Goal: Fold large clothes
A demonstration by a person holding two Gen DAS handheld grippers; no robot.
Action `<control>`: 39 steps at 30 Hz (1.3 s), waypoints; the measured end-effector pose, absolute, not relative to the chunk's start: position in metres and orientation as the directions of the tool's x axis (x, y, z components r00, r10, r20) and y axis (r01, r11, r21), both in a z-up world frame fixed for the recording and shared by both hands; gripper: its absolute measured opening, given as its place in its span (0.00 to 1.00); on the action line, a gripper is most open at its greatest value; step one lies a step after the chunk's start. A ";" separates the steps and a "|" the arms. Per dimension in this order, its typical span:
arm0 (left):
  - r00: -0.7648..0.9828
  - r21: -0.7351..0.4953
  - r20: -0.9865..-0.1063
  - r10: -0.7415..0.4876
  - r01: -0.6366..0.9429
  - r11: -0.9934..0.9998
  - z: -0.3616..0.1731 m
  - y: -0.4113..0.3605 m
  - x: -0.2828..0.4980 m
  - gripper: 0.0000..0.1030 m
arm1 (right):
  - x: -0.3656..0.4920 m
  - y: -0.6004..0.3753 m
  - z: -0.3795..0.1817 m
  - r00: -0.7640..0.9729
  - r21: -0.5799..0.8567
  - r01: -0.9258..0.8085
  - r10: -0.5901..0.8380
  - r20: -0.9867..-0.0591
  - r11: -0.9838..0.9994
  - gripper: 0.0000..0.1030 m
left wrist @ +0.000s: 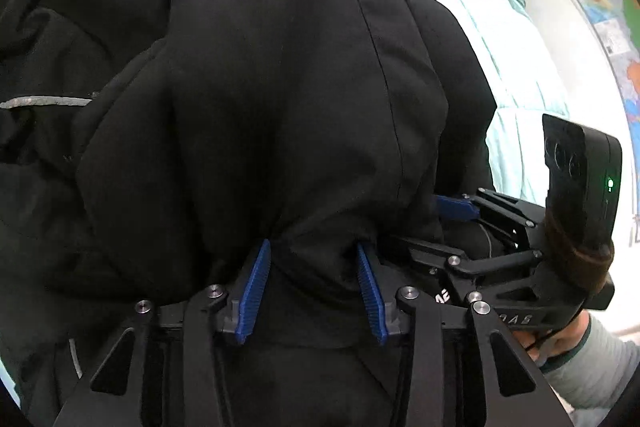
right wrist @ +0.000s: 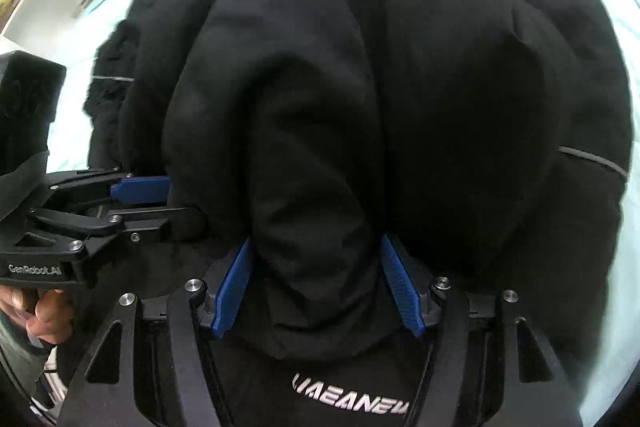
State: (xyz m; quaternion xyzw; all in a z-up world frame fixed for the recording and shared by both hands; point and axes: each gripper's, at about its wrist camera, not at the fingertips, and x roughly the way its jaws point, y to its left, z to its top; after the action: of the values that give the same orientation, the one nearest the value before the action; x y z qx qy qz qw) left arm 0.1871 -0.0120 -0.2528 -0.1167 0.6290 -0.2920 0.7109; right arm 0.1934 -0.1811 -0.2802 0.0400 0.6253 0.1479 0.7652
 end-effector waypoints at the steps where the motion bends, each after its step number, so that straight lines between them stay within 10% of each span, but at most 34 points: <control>1: 0.042 -0.522 -0.832 -0.553 0.277 0.807 -0.247 -0.013 0.185 0.44 | 0.191 -0.182 -0.275 0.177 0.243 -0.176 0.273 -0.946 0.954 0.65; 39: 0.131 -0.448 -0.894 -0.429 -0.309 0.839 -0.230 0.245 -0.043 0.54 | -0.069 -0.365 -0.232 0.170 0.231 0.266 0.190 -0.967 0.936 0.65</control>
State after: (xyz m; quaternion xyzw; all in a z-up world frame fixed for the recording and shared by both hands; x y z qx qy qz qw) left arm -0.0428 0.2452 -0.2304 -0.2804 0.6577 -0.0432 0.6978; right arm -0.0691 -0.3652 -0.2316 0.1771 0.6438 -0.0254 0.7439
